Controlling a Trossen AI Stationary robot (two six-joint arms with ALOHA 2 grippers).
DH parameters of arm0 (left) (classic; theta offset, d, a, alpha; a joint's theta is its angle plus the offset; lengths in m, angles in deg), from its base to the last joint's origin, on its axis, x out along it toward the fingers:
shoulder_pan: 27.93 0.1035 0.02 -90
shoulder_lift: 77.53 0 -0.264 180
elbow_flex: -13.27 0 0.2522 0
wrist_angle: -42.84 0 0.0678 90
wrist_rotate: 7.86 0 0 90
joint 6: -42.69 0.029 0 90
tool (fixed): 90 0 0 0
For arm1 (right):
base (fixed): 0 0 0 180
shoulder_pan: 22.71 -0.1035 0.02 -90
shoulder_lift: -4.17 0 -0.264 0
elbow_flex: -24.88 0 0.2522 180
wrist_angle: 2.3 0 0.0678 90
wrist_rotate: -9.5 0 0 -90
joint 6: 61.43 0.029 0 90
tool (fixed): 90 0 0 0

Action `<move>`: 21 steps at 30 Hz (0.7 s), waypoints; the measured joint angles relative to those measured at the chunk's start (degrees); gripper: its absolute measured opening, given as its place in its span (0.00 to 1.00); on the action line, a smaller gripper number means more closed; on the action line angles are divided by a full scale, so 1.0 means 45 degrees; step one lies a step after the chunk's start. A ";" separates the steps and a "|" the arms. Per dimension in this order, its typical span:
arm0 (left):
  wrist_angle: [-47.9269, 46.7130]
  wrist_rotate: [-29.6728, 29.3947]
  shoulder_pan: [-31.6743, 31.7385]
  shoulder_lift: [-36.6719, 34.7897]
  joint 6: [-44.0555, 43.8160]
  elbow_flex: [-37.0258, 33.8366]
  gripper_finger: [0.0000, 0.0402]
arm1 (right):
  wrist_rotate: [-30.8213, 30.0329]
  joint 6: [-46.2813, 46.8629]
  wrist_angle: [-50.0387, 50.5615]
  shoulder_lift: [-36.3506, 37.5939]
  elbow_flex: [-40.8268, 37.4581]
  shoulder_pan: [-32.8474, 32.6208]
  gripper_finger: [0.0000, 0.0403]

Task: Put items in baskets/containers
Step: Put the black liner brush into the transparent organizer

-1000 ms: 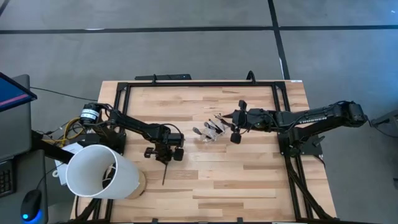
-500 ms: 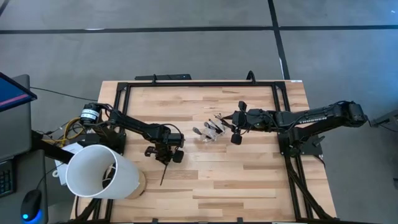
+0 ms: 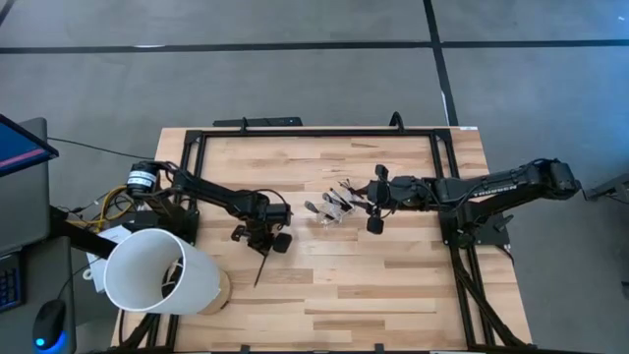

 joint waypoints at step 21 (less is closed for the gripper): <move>0.0012 -0.4223 0.0264 -0.3738 0.0961 0.0005 0.05 | 0.0793 0.0054 -0.0982 -0.0005 -0.0564 0.0052 0.27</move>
